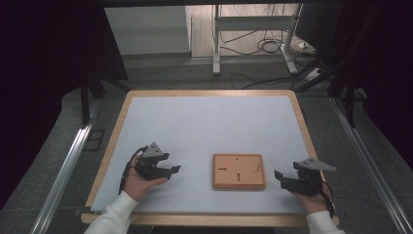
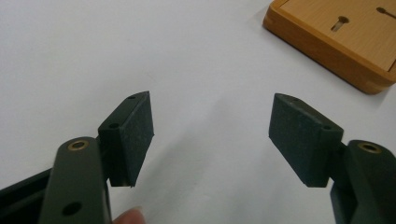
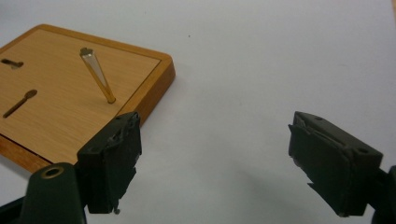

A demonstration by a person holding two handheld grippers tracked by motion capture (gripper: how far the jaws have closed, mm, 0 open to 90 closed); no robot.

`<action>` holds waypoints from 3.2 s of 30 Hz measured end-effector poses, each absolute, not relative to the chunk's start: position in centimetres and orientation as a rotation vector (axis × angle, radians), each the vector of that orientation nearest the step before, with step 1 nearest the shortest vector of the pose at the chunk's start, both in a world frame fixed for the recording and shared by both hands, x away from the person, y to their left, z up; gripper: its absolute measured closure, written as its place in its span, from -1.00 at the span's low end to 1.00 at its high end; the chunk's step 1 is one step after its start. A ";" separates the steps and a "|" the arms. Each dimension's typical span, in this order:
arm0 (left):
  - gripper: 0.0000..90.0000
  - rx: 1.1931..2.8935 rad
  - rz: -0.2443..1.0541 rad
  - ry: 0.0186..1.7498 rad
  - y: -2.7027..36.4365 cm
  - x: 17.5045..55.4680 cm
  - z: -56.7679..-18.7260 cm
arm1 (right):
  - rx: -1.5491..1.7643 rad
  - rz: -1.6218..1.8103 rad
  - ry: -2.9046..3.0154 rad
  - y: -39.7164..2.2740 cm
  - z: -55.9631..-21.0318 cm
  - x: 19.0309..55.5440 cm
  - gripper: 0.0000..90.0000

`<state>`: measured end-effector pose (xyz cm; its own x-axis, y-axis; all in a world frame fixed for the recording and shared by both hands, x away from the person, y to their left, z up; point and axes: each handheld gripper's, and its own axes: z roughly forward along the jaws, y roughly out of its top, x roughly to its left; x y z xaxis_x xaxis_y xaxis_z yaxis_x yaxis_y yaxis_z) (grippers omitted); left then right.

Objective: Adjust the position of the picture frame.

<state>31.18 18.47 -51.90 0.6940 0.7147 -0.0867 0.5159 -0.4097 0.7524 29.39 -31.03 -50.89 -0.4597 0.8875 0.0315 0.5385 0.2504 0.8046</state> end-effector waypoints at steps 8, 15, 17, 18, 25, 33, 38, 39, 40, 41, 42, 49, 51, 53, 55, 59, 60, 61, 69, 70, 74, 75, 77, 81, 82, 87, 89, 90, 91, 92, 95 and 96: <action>-0.34 2.117 0.302 0.966 19.1 30.6 -52.8 | 1.282 1.093 2.100 -31.1 -50.9 29.3 -0.60; -0.34 2.112 0.298 0.979 19.4 29.8 -53.0 | 1.254 1.082 2.114 -30.6 -50.8 29.3 -0.58; -0.34 2.122 0.303 0.975 19.4 29.7 -53.1 | 1.240 1.079 2.122 -30.6 -50.8 29.3 -0.57; -0.34 2.122 0.303 0.975 19.4 29.7 -53.1 | 1.240 1.079 2.122 -30.6 -50.8 29.3 -0.57; -0.34 2.127 0.292 0.982 19.2 30.2 -53.3 | 1.251 1.087 2.127 -30.9 -51.0 29.4 -0.53; -0.35 2.125 0.284 0.980 19.2 30.4 -53.3 | 1.212 1.118 2.137 -30.3 -50.5 29.0 -0.45; -0.35 2.131 0.279 0.975 19.2 30.5 -53.4 | 1.179 1.136 2.163 -29.5 -50.3 29.0 -0.41; -0.35 2.136 0.279 0.968 19.1 30.5 -53.4 | 1.166 1.130 2.174 -29.1 -50.3 29.1 -0.40; -0.35 2.136 0.279 0.968 19.1 30.5 -53.4 | 1.156 1.127 2.180 -28.9 -50.3 29.1 -0.38; -0.35 2.138 0.278 0.968 19.1 30.5 -53.4 | 1.148 1.120 2.188 -28.7 -50.4 29.1 -0.37; -0.35 2.138 0.278 0.968 19.1 30.5 -53.4 | 1.148 1.120 2.188 -28.7 -50.4 29.1 -0.37; -0.35 2.142 0.275 0.968 19.0 30.4 -53.4 | 1.116 1.138 2.224 -27.2 -50.5 29.4 -0.26; -0.35 2.143 0.275 0.969 19.0 30.4 -53.4 | 1.112 1.143 2.230 -26.9 -50.5 29.5 -0.20; -0.36 2.145 0.274 0.969 19.0 30.4 -53.5 | 1.106 1.153 2.231 -26.5 -50.5 29.6 -0.12; -0.36 2.145 0.275 0.971 19.0 30.4 -53.5 | 1.103 1.154 2.232 -26.2 -50.5 29.8 -0.03; -0.36 2.149 0.275 0.965 19.0 30.4 -53.5 | 1.127 1.156 2.262 -25.1 -50.7 30.3 0.22; -0.36 2.150 0.275 0.966 19.0 30.4 -53.5 | 1.127 1.156 2.262 -25.1 -50.7 30.3 0.22; -0.36 2.150 0.274 0.966 19.0 30.4 -53.5 | 1.132 1.146 2.269 -24.9 -50.8 30.4 0.26; -0.36 2.155 0.270 0.964 19.0 30.5 -53.6 | 1.138 1.145 2.272 -24.3 -51.1 30.9 0.52; -0.36 2.156 0.270 0.964 19.0 30.5 -53.6 | 1.139 1.142 2.271 -24.2 -51.2 31.0 0.56; -0.36 2.155 0.273 0.964 18.9 30.5 -53.6 | 1.151 1.146 2.272 -23.9 -51.3 31.5 0.85; -0.36 2.155 0.273 0.964 18.9 30.5 -53.6 | 1.152 1.147 2.275 -23.9 -51.3 31.6 0.86; -0.36 2.157 0.274 0.965 18.9 30.5 -53.6 | 1.173 1.174 2.283 -24.2 -51.3 31.8 0.87; -0.36 2.156 0.272 0.966 18.9 30.5 -53.7 | 1.187 1.218 2.283 -24.5 -51.4 32.0 0.87; -0.36 2.157 0.272 0.966 18.9 30.5 -53.7 | 1.182 1.241 2.274 -24.7 -51.4 32.1 0.87; -0.36 2.156 0.270 0.966 18.9 30.5 -53.7 | 1.153 1.296 2.231 -24.9 -51.2 32.4 0.88; -0.36 2.157 0.269 0.967 18.9 30.6 -53.7 | 1.166 1.332 2.219 -25.0 -51.2 32.6 0.88; -0.36 2.157 0.268 0.968 18.9 30.6 -53.7 | 1.174 1.350 2.216 -25.1 -51.2 32.7 0.88; -0.36 2.157 0.269 0.967 18.9 30.5 -53.7 | 1.188 1.382 2.206 -25.3 -51.2 32.9 0.88; -0.36 2.157 0.269 0.967 18.9 30.5 -53.7 | 1.182 1.388 2.201 -25.2 -51.2 32.9 0.88; -0.36 2.157 0.268 0.967 18.9 30.5 -53.7 | 1.163 1.397 2.199 -25.2 -51.0 33.0 0.88; -0.36 2.156 0.269 0.967 18.9 30.5 -53.7 | 1.165 1.405 2.196 -25.1 -51.0 33.0 0.89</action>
